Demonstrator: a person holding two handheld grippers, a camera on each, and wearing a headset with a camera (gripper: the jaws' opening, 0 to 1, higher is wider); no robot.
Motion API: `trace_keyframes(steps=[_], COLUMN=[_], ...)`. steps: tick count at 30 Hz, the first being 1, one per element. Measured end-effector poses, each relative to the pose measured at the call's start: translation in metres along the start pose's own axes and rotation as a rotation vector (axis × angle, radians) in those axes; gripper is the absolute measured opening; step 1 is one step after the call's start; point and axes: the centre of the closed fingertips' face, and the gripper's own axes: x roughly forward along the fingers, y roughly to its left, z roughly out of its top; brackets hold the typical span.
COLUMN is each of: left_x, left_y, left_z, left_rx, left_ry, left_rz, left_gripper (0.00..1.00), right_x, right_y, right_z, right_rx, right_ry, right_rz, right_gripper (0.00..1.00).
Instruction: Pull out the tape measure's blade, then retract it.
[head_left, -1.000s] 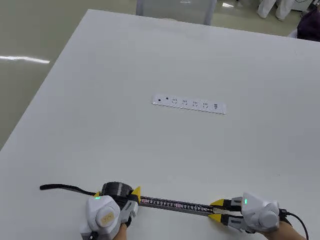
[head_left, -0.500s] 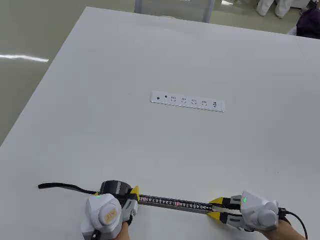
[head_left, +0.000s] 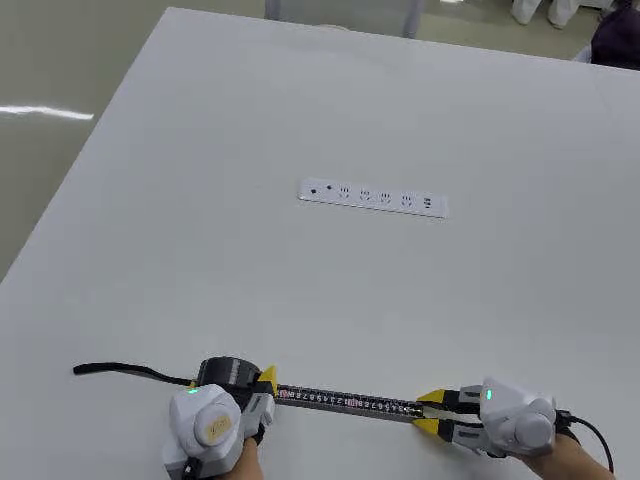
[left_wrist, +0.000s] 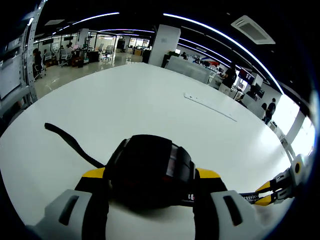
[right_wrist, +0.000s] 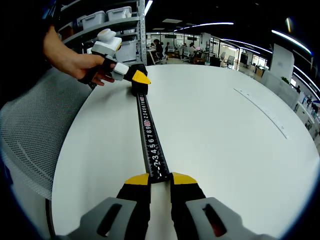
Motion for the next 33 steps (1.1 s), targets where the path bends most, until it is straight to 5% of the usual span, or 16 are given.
trace_keyframes(steps=[33], left_x=[-0.002], left_y=[0.0005], left_z=[-0.0007], left_rx=[-0.047], left_ry=[0.004], left_rz=[-0.042], left_gripper=[0.62], right_x=[-0.0019], right_y=[-0.0003], right_z=[0.0051], right_rx=[0.004], right_ry=[-0.003], right_rz=[-0.001], right_gripper=[0.12])
